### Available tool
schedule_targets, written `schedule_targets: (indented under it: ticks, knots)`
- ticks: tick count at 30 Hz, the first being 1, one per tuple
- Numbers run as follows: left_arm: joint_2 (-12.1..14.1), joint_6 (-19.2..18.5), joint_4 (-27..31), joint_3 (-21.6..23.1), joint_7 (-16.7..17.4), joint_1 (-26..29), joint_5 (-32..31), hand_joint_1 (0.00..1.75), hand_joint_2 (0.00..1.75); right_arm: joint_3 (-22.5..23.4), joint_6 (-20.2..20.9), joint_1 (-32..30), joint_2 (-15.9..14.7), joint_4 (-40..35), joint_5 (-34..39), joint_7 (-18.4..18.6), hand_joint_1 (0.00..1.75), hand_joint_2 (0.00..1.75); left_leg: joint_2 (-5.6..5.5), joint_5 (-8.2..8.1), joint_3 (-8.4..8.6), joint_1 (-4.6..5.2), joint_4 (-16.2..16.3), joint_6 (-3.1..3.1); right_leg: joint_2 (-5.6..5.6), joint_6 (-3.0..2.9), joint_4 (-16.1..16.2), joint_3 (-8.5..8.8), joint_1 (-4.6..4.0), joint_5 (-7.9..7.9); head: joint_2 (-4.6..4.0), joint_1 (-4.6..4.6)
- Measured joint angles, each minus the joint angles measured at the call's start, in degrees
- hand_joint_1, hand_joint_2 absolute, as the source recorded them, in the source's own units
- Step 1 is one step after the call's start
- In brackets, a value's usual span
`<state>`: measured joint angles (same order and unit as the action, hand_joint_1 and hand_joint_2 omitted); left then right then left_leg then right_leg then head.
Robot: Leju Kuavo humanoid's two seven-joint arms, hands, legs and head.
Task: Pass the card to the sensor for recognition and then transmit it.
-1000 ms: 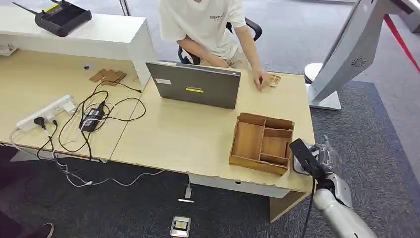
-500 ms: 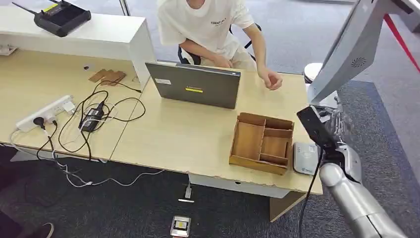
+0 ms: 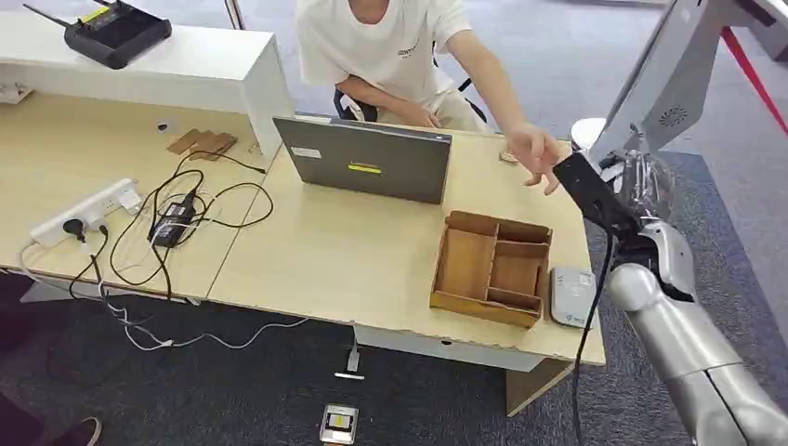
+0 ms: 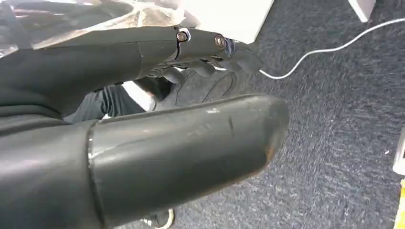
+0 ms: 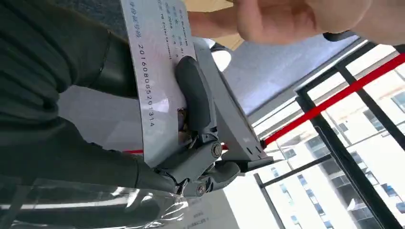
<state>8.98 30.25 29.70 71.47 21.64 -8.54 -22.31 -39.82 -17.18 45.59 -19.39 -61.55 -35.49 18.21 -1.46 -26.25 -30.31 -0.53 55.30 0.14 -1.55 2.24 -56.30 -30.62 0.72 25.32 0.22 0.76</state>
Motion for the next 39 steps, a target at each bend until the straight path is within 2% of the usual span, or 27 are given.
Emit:
schedule_targets:
  ticks: [5, 11, 12, 13, 14, 15, 27, 34, 39]
  knots:
    - [0.30, -2.19, 0.35, 0.02, -0.07, -1.20, -3.00, 0.00, 0.00, -0.98, 2.27, 3.79, 1.24, 1.33, -2.12, 0.70, 1.75, 1.75, -0.01, 0.00, -0.03, 0.00, 0.00, -0.01, 0.00, 0.00, -0.01, 0.00, 0.00, 0.00, 0.00, 0.00]
    - [0.31, -3.28, 0.61, 0.02, -0.65, -2.01, -4.50, 0.00, 0.00, -2.64, 2.29, 8.02, 4.35, 6.79, -4.24, 0.59, 1.75, 1.75, -0.02, 0.01, -0.04, 0.00, 0.00, -0.01, 0.00, 0.00, 0.00, -0.02, 0.00, 0.00, 0.00, 0.00]
    - [0.28, -3.28, 0.61, 0.02, -0.70, -2.04, -4.59, 0.00, 0.00, -2.86, 2.18, 8.42, 4.77, 7.54, -4.42, 0.50, 1.69, 1.75, -0.02, 0.01, -0.04, 0.00, 0.00, -0.01, 0.00, 0.00, -0.01, -0.02, 0.00, 0.00, 0.00, 0.02]
    - [0.31, -3.28, 0.63, 0.00, -0.81, -2.06, -4.70, 0.00, 0.00, -3.19, 2.05, 8.88, 5.45, 8.70, -4.55, 0.37, 0.80, 1.75, -0.02, 0.01, -0.04, 0.00, 0.00, -0.01, 0.00, 0.00, 0.00, -0.03, 0.00, 0.00, 0.00, 0.00]
    - [0.31, -3.26, 0.63, -0.02, -0.94, -2.08, -4.72, 0.00, 0.00, -3.52, 1.90, 9.44, 6.04, 9.80, -4.66, 0.26, 0.19, 1.75, -0.02, 0.01, -0.05, 0.00, 0.00, -0.01, 0.00, 0.00, -0.01, -0.05, 0.00, 0.00, 0.00, 0.00]
    - [0.31, -3.26, 0.63, -0.02, -1.12, -2.11, -4.72, 0.00, 0.00, -3.91, 1.70, 10.00, 6.69, 11.39, -4.70, 0.13, 0.00, 1.75, -0.01, 0.01, -0.05, 0.00, 0.00, -0.01, 0.00, 0.00, 0.00, -0.05, 0.00, 0.00, 0.00, 0.00]
    - [0.33, -2.52, 0.63, -0.55, -1.22, -1.28, -4.33, 0.00, 0.00, -6.16, -1.01, 11.03, 11.25, 18.69, -5.62, -1.03, 0.00, 1.75, -0.01, 0.01, -0.07, 0.00, 0.00, -0.01, 0.00, 0.00, 0.00, -0.07, -0.01, 0.00, 0.00, 0.00]
    - [0.42, -0.94, 0.83, -1.07, -0.31, -0.25, -3.45, 0.00, 0.00, -6.56, -2.45, 11.08, 11.61, 19.45, -2.53, -2.76, 0.00, 1.75, 0.00, 0.00, -0.06, 0.00, 0.01, -0.01, 0.00, 0.00, 0.02, -0.09, -0.01, 0.00, 0.00, 0.00]
    - [0.42, 0.57, 0.83, -1.31, -0.31, 0.59, -1.81, 0.00, 0.00, -6.45, -2.58, 8.55, 10.58, 14.99, 1.18, -3.24, 0.00, 1.75, 0.02, 0.00, -0.04, 0.00, 0.01, -0.01, -0.01, 0.00, 0.03, -0.09, -0.01, 0.00, 0.00, 0.02]
